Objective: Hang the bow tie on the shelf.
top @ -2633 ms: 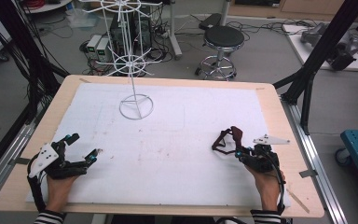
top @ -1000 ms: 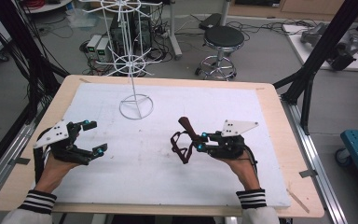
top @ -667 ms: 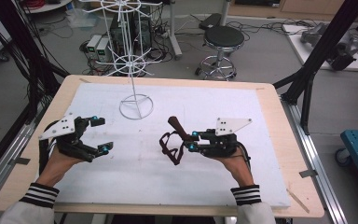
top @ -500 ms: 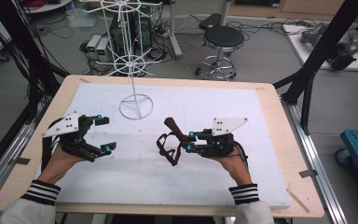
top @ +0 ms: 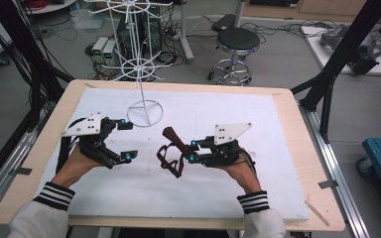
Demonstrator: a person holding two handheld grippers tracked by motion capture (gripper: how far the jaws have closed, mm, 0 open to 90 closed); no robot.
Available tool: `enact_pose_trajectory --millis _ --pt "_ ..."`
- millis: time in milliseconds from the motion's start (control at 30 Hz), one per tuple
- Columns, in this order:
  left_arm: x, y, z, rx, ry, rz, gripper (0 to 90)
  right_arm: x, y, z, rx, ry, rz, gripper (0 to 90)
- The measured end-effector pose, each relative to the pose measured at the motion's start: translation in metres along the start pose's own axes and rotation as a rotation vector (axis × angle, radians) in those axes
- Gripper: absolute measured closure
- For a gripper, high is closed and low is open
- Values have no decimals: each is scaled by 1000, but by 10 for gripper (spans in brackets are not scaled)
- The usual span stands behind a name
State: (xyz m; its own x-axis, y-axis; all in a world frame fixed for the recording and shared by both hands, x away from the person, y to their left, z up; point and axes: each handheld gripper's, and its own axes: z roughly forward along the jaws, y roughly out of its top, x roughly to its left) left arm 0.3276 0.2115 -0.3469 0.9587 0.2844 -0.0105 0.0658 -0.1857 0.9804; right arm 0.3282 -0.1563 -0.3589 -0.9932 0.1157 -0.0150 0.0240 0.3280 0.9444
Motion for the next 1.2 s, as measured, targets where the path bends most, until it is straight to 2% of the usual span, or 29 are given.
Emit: enact_pose_trajectory --millis 400,600,667,800,900,1033,1100,1133,1167,1200 --pt "-2 16 24 0 -81 -23 62 0 8 13 15 39 -47 736" --pt "-2 18 35 9 -124 -43 62 0 10 18 20 43 -72 736" --pt "-1 18 38 15 -137 -48 62 1 9 19 31 50 -67 736" --pt "0 18 41 27 -143 -55 62 1 10 22 29 54 -76 736" --pt "1 16 44 30 -148 -81 62 2 10 24 34 58 -84 736" --pt "2 15 49 41 -162 -93 62 3 11 28 34 61 -105 737" --pt "2 15 50 50 -155 -96 62 4 12 30 40 69 -106 736" --pt "2 15 50 55 -157 -98 73 4 12 31 36 67 -115 737" --pt "2 15 49 58 -159 -87 151 5 13 32 40 70 -116 736" --pt "2 16 48 55 -162 -75 151 5 13 32 40 70 -116 736"
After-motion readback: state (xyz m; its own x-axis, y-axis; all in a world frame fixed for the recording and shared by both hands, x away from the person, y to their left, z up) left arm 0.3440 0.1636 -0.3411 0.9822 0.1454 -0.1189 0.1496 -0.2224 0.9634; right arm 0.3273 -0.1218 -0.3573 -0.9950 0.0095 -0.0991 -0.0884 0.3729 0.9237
